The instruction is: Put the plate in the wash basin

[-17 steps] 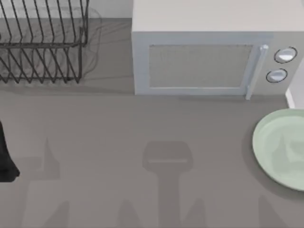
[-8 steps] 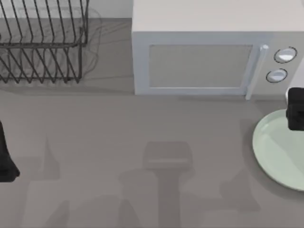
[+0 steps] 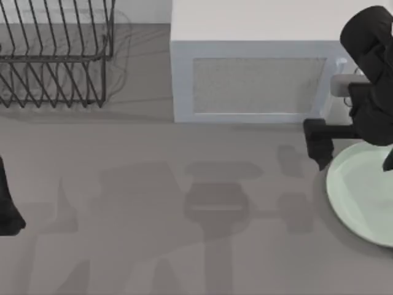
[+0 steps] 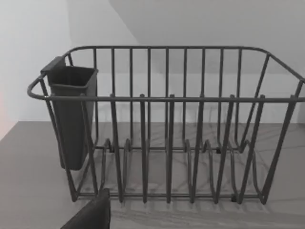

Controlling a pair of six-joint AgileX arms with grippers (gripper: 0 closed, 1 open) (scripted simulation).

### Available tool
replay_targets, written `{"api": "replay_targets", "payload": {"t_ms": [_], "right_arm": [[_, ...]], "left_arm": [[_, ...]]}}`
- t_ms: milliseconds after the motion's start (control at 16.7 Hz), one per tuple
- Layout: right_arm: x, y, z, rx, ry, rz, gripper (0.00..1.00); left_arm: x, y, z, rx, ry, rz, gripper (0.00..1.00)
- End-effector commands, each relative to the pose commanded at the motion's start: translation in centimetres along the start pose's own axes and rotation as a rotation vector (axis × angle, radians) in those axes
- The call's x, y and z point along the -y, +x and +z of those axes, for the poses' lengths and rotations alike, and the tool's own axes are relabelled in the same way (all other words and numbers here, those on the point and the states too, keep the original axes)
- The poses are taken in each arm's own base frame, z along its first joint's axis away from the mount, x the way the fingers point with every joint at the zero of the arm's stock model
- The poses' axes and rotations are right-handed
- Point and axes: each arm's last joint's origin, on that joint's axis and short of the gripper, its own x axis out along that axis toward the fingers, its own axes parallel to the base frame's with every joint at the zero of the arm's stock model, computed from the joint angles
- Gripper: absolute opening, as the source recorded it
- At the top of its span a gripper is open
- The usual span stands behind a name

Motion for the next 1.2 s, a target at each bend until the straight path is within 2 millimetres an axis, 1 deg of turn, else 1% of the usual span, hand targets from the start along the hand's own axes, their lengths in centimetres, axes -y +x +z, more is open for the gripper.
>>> {"api": "replay_targets", "payload": {"t_ms": [180, 480, 600, 720, 960, 1080, 1200], "right_arm": [[-0.7, 0.8, 1.0, -0.05, 0.006, -0.019, 1.0], [-0.6, 0.8, 1.1, -0.05, 0.01, -0.019, 1.0], [-0.7, 1.2, 0.9, -0.057, 0.004, -0.02, 1.0], [-0.9, 2.6, 0.4, -0.078, -0.009, -0.024, 1.0], [-1.0, 6.8, -0.4, -0.11, -0.024, -0.035, 1.0], [-0.9, 8.7, -0.4, -0.107, -0.02, -0.036, 1.0], [-0.7, 10.2, -0.2, -0.089, -0.009, -0.032, 1.0]], "left_arm": [[0.0, 0.0, 0.0, 0.0, 0.0, 0.0, 1.0], [0.0, 0.0, 0.0, 0.0, 0.0, 0.0, 1.0], [0.0, 0.0, 0.0, 0.0, 0.0, 0.0, 1.0], [0.0, 0.0, 0.0, 0.0, 0.0, 0.0, 1.0], [0.0, 0.0, 0.0, 0.0, 0.0, 0.0, 1.0], [0.0, 0.0, 0.0, 0.0, 0.0, 0.0, 1.0], [0.0, 0.0, 0.0, 0.0, 0.0, 0.0, 1.0]]}}
